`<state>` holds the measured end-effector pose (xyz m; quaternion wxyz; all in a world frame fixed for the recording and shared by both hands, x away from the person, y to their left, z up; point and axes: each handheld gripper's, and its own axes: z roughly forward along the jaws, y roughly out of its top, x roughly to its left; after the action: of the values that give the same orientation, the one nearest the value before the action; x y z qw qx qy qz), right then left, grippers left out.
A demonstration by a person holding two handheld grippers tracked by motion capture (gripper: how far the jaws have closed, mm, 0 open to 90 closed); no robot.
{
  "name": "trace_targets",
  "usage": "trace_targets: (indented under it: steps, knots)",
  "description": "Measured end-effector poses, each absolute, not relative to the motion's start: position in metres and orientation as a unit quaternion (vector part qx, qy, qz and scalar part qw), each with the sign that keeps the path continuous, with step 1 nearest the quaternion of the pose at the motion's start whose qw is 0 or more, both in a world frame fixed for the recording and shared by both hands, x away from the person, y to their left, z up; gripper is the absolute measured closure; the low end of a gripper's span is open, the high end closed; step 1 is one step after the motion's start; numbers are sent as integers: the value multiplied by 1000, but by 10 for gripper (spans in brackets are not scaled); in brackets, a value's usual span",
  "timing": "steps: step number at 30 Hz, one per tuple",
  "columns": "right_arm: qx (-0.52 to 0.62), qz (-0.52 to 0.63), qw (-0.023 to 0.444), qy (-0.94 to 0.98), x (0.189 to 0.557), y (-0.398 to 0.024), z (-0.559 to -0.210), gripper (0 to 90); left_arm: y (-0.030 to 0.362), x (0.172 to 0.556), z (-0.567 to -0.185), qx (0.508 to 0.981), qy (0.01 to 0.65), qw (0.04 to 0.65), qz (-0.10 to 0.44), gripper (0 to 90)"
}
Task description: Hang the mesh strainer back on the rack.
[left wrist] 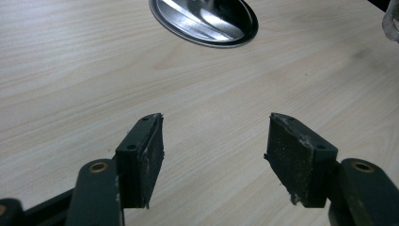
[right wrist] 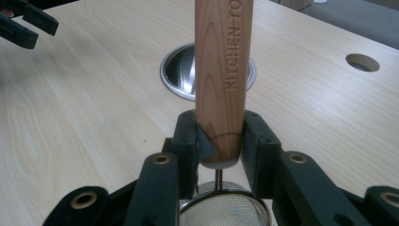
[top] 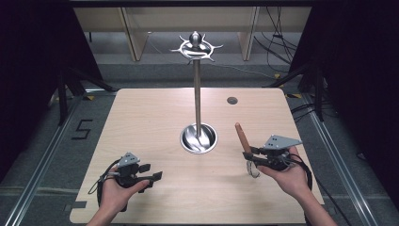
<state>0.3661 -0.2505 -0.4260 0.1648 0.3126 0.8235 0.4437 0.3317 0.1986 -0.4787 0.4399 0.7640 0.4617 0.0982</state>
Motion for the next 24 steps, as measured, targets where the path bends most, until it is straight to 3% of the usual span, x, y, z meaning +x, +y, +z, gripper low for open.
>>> trace_targets:
  steps: [24]
  knots:
    - [331, 485, 157, 794, 362, -245, -418, 703, 200, 329, -476, 764, 456, 445, 104, 357]
